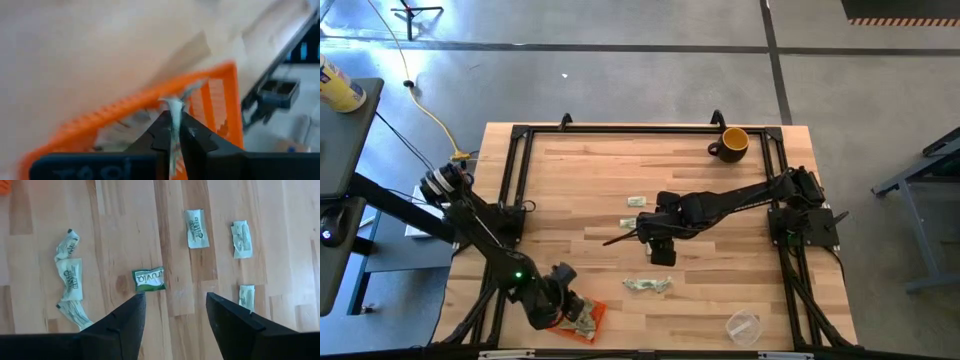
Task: Pick and place items into bin
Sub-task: Put the white stevia packet into the orange bin
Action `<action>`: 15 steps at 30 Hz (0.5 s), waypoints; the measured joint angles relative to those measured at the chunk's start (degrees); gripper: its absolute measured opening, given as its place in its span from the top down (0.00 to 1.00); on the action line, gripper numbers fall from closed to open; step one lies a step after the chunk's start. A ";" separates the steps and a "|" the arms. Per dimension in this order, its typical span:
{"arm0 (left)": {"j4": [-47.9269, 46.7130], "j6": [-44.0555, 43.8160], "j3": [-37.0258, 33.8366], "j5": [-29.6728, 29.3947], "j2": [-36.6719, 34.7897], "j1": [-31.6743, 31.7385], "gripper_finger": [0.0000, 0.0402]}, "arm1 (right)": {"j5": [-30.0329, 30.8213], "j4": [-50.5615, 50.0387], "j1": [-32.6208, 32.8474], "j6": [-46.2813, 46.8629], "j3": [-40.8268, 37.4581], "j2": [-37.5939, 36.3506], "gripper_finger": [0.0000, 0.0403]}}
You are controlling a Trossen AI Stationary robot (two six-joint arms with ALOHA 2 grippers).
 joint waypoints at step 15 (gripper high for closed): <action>3.20 -0.35 2.84 3.52 2.01 -2.76 0.72 | 0.49 -1.23 0.00 -1.56 0.00 0.01 0.50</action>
